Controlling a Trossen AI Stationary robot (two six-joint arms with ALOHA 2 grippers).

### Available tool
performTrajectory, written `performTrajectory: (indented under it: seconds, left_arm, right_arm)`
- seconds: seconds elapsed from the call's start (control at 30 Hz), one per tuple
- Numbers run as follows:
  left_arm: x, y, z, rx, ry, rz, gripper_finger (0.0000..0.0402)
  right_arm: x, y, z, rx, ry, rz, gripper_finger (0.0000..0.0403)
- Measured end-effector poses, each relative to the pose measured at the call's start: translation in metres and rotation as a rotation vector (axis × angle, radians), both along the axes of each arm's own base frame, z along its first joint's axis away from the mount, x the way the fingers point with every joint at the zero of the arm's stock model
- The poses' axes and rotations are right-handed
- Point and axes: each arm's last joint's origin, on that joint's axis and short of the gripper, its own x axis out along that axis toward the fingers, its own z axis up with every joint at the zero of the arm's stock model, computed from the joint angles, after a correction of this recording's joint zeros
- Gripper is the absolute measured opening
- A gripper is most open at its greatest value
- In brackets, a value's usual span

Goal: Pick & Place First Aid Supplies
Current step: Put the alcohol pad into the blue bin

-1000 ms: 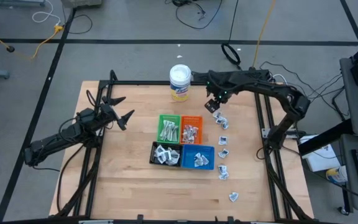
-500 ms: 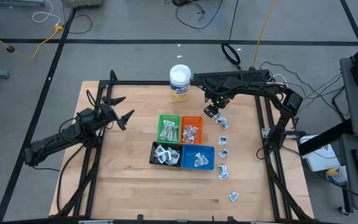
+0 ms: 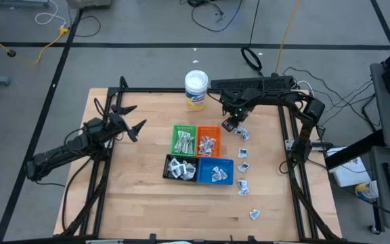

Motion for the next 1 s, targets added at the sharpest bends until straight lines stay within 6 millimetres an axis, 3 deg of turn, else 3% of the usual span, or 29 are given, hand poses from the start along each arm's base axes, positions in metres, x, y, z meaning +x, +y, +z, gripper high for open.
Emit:
performTrajectory:
  seconds: [0.17, 0.23, 0.6, 0.9, 1.0]
  left_arm:
    - [0.0, 0.0, 0.0, 0.0, 0.0, 0.0, 0.0392]
    - [0.0, 0.0, 0.0, 0.0, 0.0, 0.0, 0.0392]
    - [0.0, 0.0, 0.0, 0.0, 0.0, 0.0, 0.0392]
    - [0.0, 0.0, 0.0, 0.0, 0.0, 0.0, 0.0392]
    - [0.0, 0.0, -0.0001, 0.0, 0.0, 0.0, 0.0392]
  right_arm:
    - [0.0007, -0.0004, 0.0001, -0.003, -0.008, 0.004, 0.0028]
    - [0.0012, -0.0001, 0.0001, 0.014, -0.022, 0.016, 0.0009]
    - [0.0029, -0.0011, 0.0003, -0.001, -0.039, 0.061, 0.0022]
    - [0.0032, -0.0013, 0.0006, 0.015, -0.056, 0.085, 0.0001]
    - [0.0019, -0.0033, 0.009, 0.015, -0.06, 0.057, 0.0001]
